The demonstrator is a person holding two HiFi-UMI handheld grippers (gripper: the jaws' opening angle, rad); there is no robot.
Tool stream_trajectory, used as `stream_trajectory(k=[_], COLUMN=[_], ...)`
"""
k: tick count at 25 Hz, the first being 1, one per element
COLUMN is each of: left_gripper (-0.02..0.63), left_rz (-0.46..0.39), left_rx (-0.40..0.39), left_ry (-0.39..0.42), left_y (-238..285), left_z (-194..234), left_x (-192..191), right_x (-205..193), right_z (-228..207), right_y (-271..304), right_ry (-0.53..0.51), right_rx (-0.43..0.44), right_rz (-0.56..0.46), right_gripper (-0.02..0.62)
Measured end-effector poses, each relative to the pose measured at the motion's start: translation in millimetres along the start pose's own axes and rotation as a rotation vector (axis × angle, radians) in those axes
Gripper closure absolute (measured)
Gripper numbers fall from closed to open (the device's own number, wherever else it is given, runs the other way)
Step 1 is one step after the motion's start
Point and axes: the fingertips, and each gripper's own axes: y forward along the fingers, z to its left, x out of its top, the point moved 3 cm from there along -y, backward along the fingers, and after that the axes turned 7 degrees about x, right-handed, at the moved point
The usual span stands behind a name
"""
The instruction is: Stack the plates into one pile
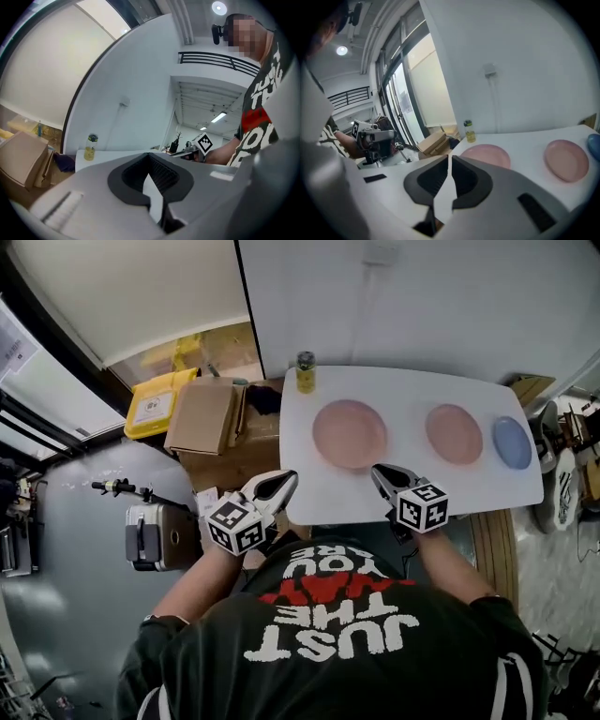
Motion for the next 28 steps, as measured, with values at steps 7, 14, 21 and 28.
stream_trajectory(k=[7, 14, 21, 28], left_gripper=[0.598, 0.598, 0.598, 0.598], left_rz=[0.024, 0.099, 0.118, 0.124], left_rx=[0.09, 0.126, 0.145, 0.122], left_ry=[-0.052, -0.081, -0.108, -0.106], left_y=[56, 71, 67, 70], left_z=[3, 6, 19, 15], left_x=[-11, -35, -40, -39], right_x=[-54, -108, -121, -110], right_z=[-158, -211, -219, -227], right_y=[34, 86, 104, 78], right_ry=[0.299, 0.627, 0.78, 0.855], right_rx=[-0.171, -0.182, -0.216, -0.178], right_rz=[0.183, 0.268, 0.256, 0.189], right_gripper=[0.588, 0.453, 0.546, 0.578])
